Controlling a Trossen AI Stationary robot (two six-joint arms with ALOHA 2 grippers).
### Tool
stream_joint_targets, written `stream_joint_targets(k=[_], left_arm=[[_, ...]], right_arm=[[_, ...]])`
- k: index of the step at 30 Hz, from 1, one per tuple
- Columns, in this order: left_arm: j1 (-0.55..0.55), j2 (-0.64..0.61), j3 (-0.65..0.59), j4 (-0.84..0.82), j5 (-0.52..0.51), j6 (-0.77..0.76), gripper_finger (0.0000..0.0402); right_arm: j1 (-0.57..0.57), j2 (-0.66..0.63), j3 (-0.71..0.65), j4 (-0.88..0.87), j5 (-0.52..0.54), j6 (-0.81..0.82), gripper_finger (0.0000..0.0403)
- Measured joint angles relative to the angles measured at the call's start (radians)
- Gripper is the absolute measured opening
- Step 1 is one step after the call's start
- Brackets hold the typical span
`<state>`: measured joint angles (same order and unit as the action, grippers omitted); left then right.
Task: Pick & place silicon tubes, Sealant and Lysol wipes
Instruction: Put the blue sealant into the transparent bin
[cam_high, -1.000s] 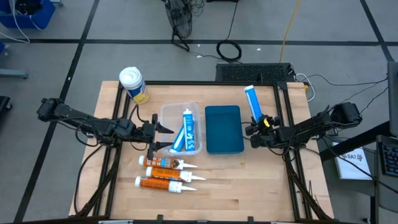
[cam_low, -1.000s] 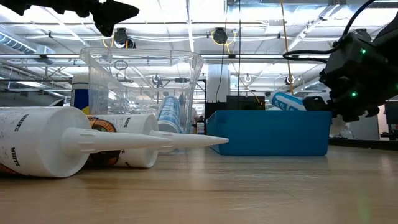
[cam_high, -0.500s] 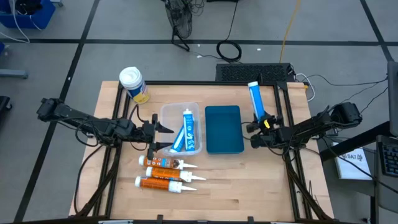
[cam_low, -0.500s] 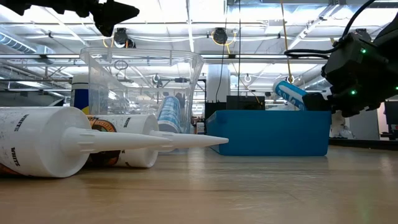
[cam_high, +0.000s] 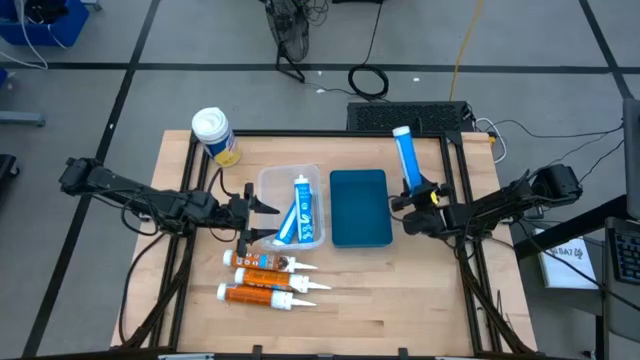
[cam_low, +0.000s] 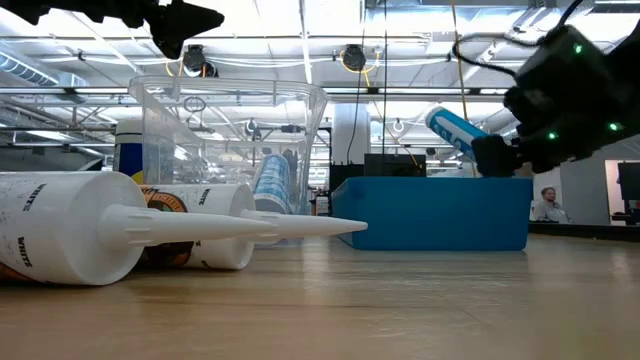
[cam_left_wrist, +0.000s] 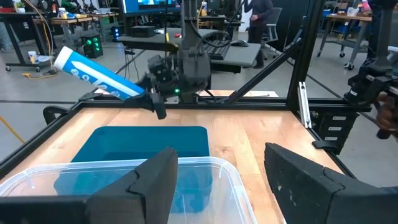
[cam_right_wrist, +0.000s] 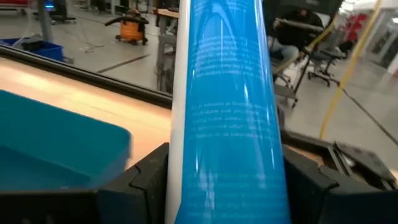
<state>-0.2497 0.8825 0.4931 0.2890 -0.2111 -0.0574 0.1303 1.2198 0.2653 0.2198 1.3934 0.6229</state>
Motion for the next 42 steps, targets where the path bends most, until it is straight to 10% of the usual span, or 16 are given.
stream_joint_targets(k=[14, 22, 42], left_arm=[[0.0, 0.0, 0.0, 0.0, 0.0, 0.0, 0.0241], [0.0, 0.0, 0.0, 0.0, 0.0, 0.0, 0.0241], [0.0, 0.0, 0.0, 0.0, 0.0, 0.0, 0.0241]], right_arm=[[0.0, 0.0, 0.0, 0.644, -0.324, -0.707, 0.0205], [0.0, 0.0, 0.0, 0.729, -0.64, -0.734, 0.0205], [0.0, 0.0, 0.0, 0.806, -0.938, -0.664, 0.0205]])
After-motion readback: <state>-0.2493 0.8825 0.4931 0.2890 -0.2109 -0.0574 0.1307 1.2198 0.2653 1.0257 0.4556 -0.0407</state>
